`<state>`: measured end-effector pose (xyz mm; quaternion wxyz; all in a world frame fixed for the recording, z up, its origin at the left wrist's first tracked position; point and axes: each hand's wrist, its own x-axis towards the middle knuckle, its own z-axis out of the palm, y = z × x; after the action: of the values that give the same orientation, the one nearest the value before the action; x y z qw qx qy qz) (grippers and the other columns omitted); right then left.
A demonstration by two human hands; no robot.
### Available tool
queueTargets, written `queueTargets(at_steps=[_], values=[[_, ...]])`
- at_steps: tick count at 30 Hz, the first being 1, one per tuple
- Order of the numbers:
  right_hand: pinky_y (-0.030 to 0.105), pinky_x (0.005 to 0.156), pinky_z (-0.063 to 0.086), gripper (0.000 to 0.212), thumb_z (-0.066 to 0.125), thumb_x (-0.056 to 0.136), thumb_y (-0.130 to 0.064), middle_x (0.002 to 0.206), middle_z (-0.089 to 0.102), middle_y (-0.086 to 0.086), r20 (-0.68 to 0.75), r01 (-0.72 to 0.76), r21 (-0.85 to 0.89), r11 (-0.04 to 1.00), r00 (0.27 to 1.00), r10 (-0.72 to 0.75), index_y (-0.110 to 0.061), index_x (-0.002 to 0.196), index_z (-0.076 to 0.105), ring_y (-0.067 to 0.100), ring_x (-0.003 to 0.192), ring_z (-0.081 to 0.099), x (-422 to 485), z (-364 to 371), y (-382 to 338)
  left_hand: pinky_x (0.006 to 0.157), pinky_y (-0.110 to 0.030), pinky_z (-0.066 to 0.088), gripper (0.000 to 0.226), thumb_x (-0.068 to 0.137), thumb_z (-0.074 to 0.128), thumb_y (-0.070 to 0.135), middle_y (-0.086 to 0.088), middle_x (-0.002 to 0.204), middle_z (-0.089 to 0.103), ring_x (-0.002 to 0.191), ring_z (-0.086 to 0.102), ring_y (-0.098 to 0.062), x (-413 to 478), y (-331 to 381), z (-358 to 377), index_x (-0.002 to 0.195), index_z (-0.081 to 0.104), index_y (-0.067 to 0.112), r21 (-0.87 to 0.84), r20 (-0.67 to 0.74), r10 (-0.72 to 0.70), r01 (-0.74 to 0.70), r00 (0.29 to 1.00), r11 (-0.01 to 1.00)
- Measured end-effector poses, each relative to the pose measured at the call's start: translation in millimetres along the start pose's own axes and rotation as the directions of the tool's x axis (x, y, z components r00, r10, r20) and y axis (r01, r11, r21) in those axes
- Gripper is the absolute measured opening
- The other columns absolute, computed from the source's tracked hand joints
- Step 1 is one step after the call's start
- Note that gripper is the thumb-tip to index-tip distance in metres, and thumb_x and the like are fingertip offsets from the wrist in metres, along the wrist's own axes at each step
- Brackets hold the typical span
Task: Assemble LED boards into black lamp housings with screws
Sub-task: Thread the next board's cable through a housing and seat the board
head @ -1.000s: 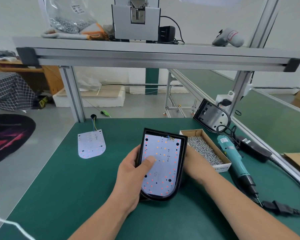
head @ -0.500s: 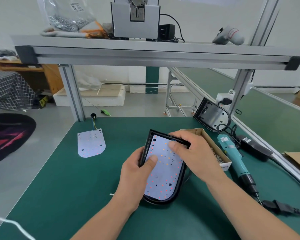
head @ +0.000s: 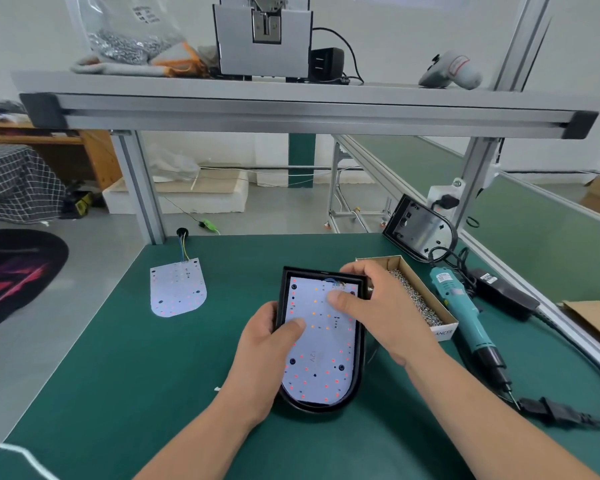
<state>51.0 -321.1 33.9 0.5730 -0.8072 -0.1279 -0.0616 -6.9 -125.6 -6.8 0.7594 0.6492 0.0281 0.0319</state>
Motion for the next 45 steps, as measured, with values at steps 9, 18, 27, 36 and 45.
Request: queueTargets(at_steps=[9,18,27,36,45], values=[[0.043,0.076,0.054,0.022,0.082,0.08,-0.038,0.081,0.074,-0.004,0.039,0.022,-0.007,1.0,0.999,-0.022,-0.023,0.09,0.071,0.019,0.078,0.069,-2.6,-6.1,-6.8,0.1,-0.066,0.056,0.026,0.085,0.075,0.04,-0.01,0.117,0.078,0.111,0.073,-0.04,-1.3,4.3,-0.9,0.108,0.074,0.029,-0.041,0.039,-0.003,0.004,0.999,0.999],[0.033,0.073,0.046,0.012,0.072,0.082,-0.033,0.08,0.068,-0.013,0.011,0.006,0.087,0.996,1.0,-0.007,-0.026,0.091,0.069,0.007,0.075,0.06,-6.5,6.5,-4.4,0.097,-0.069,0.055,0.017,0.083,0.074,0.034,-0.016,0.109,0.079,0.108,0.072,-0.046,-2.1,5.6,0.8,0.095,0.075,0.022,-0.063,-0.062,-0.051,0.047,0.997,0.997],[0.031,0.081,0.055,0.022,0.077,0.083,-0.032,0.095,0.076,-0.005,0.104,-0.026,0.155,0.988,0.994,0.01,-0.024,0.103,0.073,0.012,0.087,0.069,-5.8,1.4,-4.0,0.102,-0.06,0.057,0.025,0.094,0.07,0.029,-0.009,0.123,0.078,0.114,0.074,-0.034,-1.1,4.7,-0.1,0.118,0.074,0.026,-0.101,0.069,-0.037,0.044,0.997,0.994],[0.04,0.09,0.06,0.03,0.076,0.082,-0.025,0.109,0.08,-0.002,0.181,-0.125,0.185,0.975,0.979,0.091,-0.02,0.111,0.074,0.019,0.101,0.077,-10.7,8.9,0.1,0.098,-0.059,0.059,0.035,0.089,0.064,0.016,-0.015,0.121,0.077,0.111,0.074,-0.039,-0.2,1.5,-1.9,0.124,0.07,0.014,-0.13,0.065,-0.084,0.092,0.994,0.987],[0.05,0.102,0.057,0.052,0.081,0.078,-0.017,0.119,0.078,0.004,0.323,-0.191,0.205,0.96,0.939,0.118,-0.015,0.128,0.064,0.026,0.111,0.075,-12.5,7.5,0.7,0.102,-0.062,0.056,0.024,0.106,0.06,0.007,-0.012,0.122,0.077,0.113,0.074,-0.037,1.3,0.0,-0.3,0.128,0.067,0.013,-0.117,-0.006,-0.072,0.071,0.997,0.991]])
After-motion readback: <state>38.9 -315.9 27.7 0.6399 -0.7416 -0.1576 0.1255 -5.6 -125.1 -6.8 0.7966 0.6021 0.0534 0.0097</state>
